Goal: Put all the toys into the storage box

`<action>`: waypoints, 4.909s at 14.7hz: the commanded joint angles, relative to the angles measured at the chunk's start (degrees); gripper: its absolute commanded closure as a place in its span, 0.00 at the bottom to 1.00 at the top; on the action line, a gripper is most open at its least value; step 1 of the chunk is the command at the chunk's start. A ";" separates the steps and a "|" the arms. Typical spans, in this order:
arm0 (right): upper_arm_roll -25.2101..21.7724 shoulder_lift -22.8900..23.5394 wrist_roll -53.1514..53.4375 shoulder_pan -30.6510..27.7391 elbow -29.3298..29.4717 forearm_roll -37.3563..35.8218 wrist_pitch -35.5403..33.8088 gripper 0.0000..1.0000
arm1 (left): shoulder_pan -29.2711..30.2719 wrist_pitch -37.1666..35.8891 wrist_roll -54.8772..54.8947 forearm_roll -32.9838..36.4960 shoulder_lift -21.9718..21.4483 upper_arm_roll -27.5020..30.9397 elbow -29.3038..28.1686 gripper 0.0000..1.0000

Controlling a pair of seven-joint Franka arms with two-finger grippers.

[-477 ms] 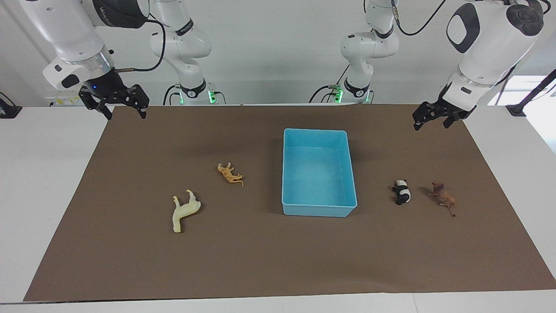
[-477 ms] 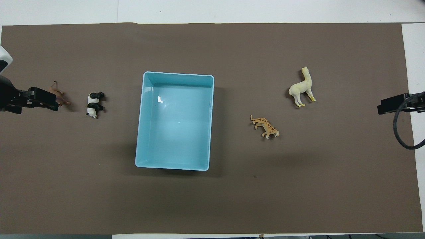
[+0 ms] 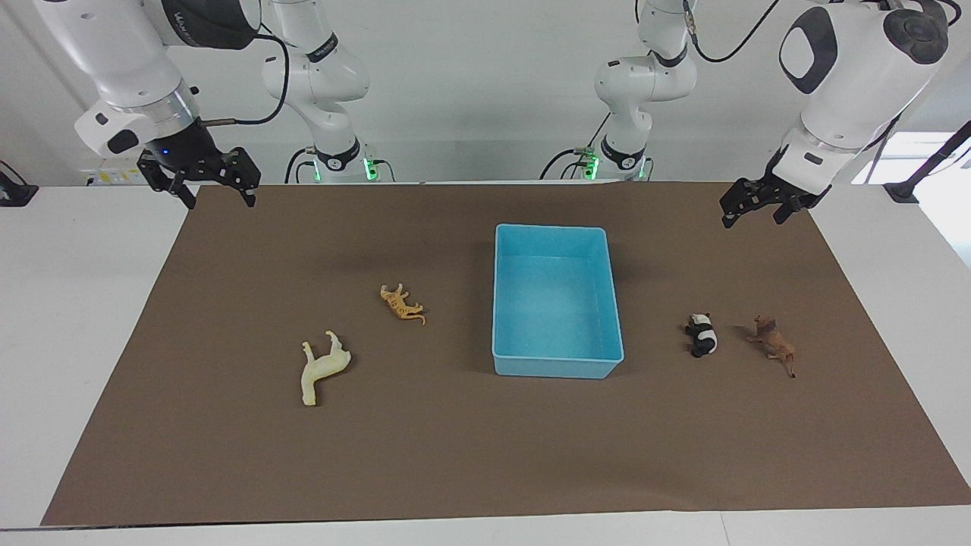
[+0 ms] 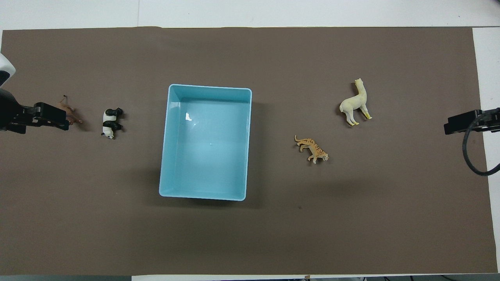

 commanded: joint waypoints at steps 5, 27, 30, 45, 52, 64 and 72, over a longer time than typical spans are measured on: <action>0.55 1.19 1.47 3.21 -3.33 0.84 10.16 0.00 | 2.41 9.16 -0.61 0.95 2.53 0.86 -1.50 0.00; 0.64 24.93 3.41 12.27 -11.94 0.93 43.04 0.00 | 10.42 45.12 -4.38 2.88 21.01 2.00 -14.43 0.91; 0.64 25.47 2.10 12.18 -12.82 0.93 42.78 0.00 | 10.51 42.84 -4.38 2.88 21.01 2.01 -13.02 1.00; 0.47 24.24 2.89 11.21 -14.67 1.02 42.08 1.00 | -18.56 18.74 -52.00 -3.80 12.93 1.22 -3.24 1.00; 0.55 23.71 4.37 9.36 -5.81 1.54 34.36 1.00 | -28.52 33.16 -56.94 -3.80 7.13 1.30 -18.73 0.00; 2.31 24.50 42.12 30.26 9.59 5.07 29.16 1.00 | -11.66 25.69 -20.35 -2.48 6.86 1.83 -12.75 0.00; 1.70 24.06 67.48 46.18 11.79 -1.09 27.15 0.76 | -4.52 40.09 0.53 -2.39 11.17 1.92 -16.61 0.00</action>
